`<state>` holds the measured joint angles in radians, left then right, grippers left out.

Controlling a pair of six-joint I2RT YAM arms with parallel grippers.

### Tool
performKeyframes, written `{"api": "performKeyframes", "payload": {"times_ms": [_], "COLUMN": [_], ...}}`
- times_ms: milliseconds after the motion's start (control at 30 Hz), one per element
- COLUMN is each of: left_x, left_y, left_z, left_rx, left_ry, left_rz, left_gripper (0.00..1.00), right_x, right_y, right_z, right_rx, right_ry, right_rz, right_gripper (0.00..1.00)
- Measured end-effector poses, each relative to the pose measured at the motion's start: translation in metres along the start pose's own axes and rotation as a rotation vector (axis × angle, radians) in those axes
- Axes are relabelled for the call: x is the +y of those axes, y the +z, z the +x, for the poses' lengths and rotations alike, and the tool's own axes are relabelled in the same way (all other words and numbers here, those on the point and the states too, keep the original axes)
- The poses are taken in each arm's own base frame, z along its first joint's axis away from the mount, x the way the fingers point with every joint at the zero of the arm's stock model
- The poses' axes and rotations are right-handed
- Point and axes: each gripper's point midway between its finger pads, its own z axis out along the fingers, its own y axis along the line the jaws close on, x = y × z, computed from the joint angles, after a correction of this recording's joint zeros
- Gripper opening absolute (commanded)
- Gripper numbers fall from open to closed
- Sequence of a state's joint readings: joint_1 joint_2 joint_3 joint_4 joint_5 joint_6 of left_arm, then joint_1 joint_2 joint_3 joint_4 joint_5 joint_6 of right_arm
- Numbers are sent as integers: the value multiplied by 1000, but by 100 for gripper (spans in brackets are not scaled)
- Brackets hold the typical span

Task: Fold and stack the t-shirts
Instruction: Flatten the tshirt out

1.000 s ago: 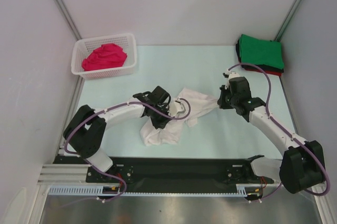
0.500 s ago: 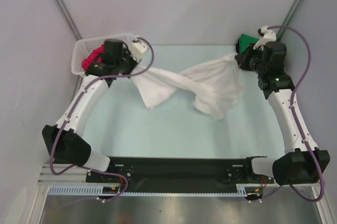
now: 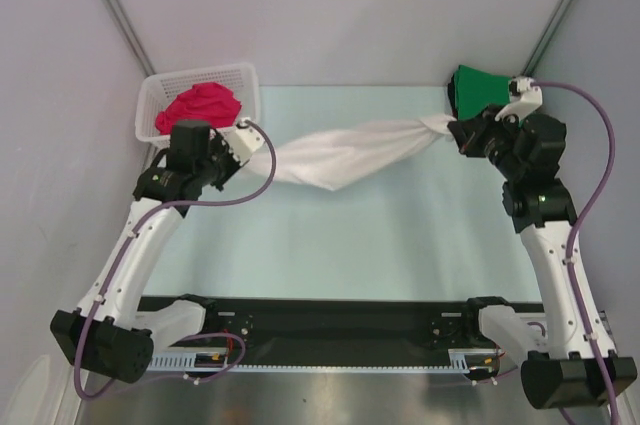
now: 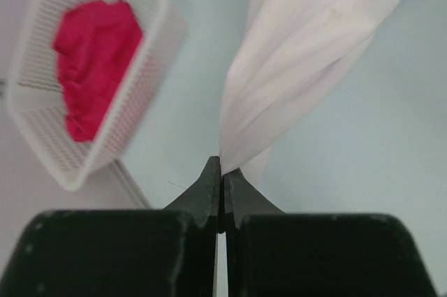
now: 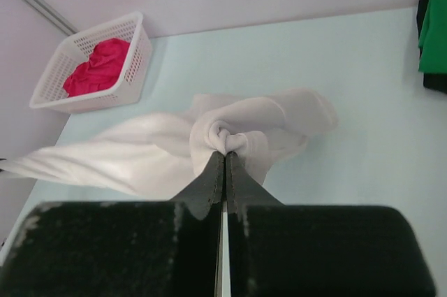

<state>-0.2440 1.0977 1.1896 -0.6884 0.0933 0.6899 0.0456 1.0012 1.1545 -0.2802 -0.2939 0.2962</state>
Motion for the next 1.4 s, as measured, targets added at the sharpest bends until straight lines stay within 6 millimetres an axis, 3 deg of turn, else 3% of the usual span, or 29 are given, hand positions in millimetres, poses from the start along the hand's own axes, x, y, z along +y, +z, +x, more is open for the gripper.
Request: {"api": "performKeyframes", "payload": {"times_ms": [100,167,300,433,500,600,700,767,800,833,867,933,1000,1067,1200,1400], "left_x": [-30,-33,-10,12,11,-7,-33,-46,-52,-57,-62,-67,-70,-71,-77,-88], "left_y": [6,1,-20,-42,-45,-27,5,31,44,54,62,72,77,80,85,81], "left_z": [37,41,20,-11,-14,-9,11,30,39,46,50,53,51,48,50,61], "left_rx": [119,142,113,26,-1,-10,37,101,134,160,177,185,177,161,146,161], "left_ry": [-17,-29,-53,-58,-65,-83,-116,-141,-154,-166,-176,-186,-193,-195,-200,-212], "left_rz": [101,114,56,-14,-13,60,165,219,244,262,284,308,320,323,333,349], "left_gripper": [0,0,0,0,0,0,0,0,0,0,0,1,0,0,0,0], "right_x": [-1,1,10,25,28,23,-2,-22,-33,-46,-60,-84,-103,-112,-114,-70], "right_y": [-16,-23,-40,-58,-60,-50,-13,19,37,56,73,97,119,129,111,27], "right_z": [20,20,6,-21,-27,-24,4,26,39,56,76,110,133,141,154,217], "right_rx": [30,29,-17,-93,-119,-145,-86,-28,7,47,97,195,287,336,381,482], "right_ry": [25,34,46,53,65,106,164,195,209,221,232,234,224,205,163,115], "right_rz": [10,11,7,-11,-19,-23,35,83,110,142,180,249,308,339,394,417], "right_gripper": [0,0,0,0,0,0,0,7,12,28,36,52,56,59,63,63]}}
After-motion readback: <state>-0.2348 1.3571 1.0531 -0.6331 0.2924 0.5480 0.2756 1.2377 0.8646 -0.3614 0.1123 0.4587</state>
